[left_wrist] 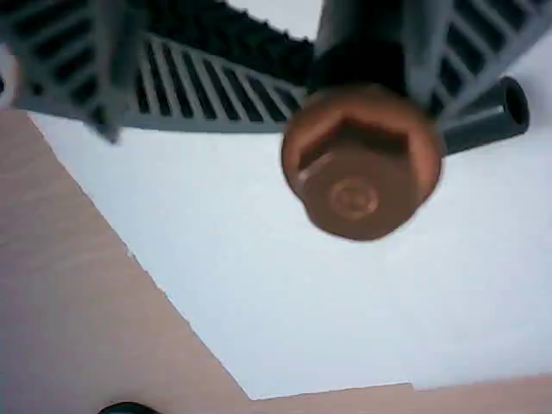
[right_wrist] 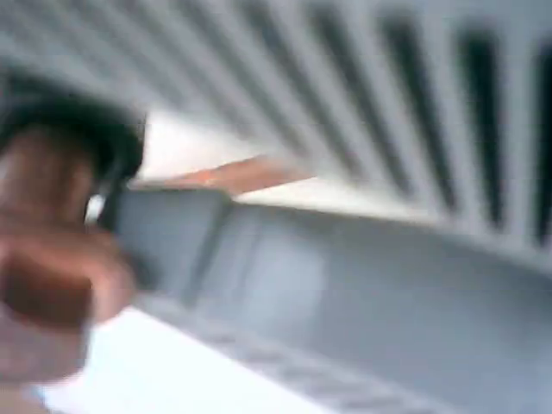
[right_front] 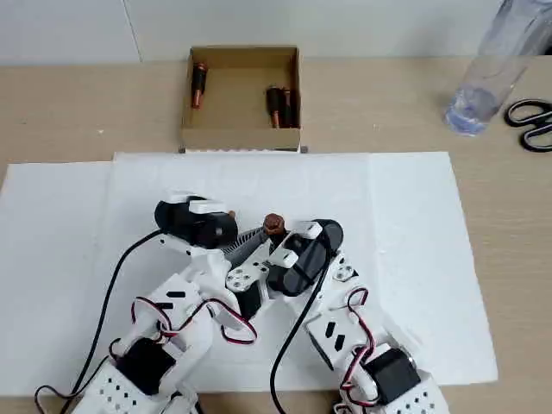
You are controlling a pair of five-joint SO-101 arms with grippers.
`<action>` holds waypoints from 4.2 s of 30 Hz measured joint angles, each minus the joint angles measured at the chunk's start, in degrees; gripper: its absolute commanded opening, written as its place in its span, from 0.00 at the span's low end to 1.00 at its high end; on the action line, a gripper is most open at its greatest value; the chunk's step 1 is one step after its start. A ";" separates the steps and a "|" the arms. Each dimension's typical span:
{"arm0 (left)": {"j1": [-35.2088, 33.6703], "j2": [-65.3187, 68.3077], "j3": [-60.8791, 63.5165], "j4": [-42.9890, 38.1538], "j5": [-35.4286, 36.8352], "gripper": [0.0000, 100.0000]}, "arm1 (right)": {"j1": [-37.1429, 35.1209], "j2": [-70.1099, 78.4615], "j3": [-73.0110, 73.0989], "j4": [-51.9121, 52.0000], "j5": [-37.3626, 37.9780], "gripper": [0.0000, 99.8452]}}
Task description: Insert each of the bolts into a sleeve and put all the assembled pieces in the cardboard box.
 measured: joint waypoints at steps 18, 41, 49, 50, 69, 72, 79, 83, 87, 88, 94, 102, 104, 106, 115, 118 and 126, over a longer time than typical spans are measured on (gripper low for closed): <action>-9.23 0.62 -3.78 8.53 -10.02 0.23 | -0.35 -0.18 -0.35 -0.09 0.00 0.00; -28.13 0.62 -16.44 9.23 -8.62 0.01 | 8.35 -0.26 -0.53 1.32 -4.66 0.00; -35.16 0.70 2.29 9.23 -10.02 0.01 | 13.98 -0.26 -0.26 2.02 -5.19 0.00; -35.34 0.70 4.40 8.70 -11.08 0.01 | 14.68 -0.26 -0.26 2.02 -5.19 0.00; -34.64 0.79 13.36 0.53 -22.33 0.01 | 17.05 28.22 -26.55 0.88 -18.02 0.00; -34.46 0.79 13.36 0.53 -22.24 0.01 | 17.05 41.14 -37.36 -1.23 -18.46 0.00; -34.46 0.79 13.36 0.53 -22.24 0.01 | 17.49 71.82 -61.01 -2.11 -18.55 0.00; -34.46 0.79 13.36 0.53 -22.24 0.01 | 17.49 89.93 -75.52 -3.96 -18.55 0.00; -34.46 0.79 13.36 0.53 -22.24 0.01 | 17.41 109.27 -92.66 -6.68 -18.55 0.00; -34.46 0.79 13.36 0.53 -22.24 0.01 | 17.41 114.20 -97.23 -6.77 -18.55 0.00; -34.46 0.79 13.36 0.53 -22.24 0.01 | 16.44 140.92 -124.66 -6.77 -18.55 0.00; -34.46 0.79 13.36 0.53 -22.24 0.01 | 14.95 162.73 -154.64 -6.77 -18.55 0.00; -34.46 0.79 13.36 0.53 -22.24 0.01 | 15.03 165.36 -159.12 -6.77 -18.55 0.00; -34.46 0.79 13.36 0.53 -22.24 0.01 | 15.03 167.12 -162.55 -6.51 -18.55 0.00; -34.46 0.79 13.36 0.53 -22.24 0.01 | 14.33 169.41 -166.24 0.09 -16.09 0.02; -34.46 0.79 13.36 0.53 -22.24 0.01 | 14.33 169.32 -166.24 0.09 -15.91 0.11; -34.46 0.79 13.36 0.53 -22.24 0.01 | 14.24 169.23 -167.65 4.40 -15.91 0.23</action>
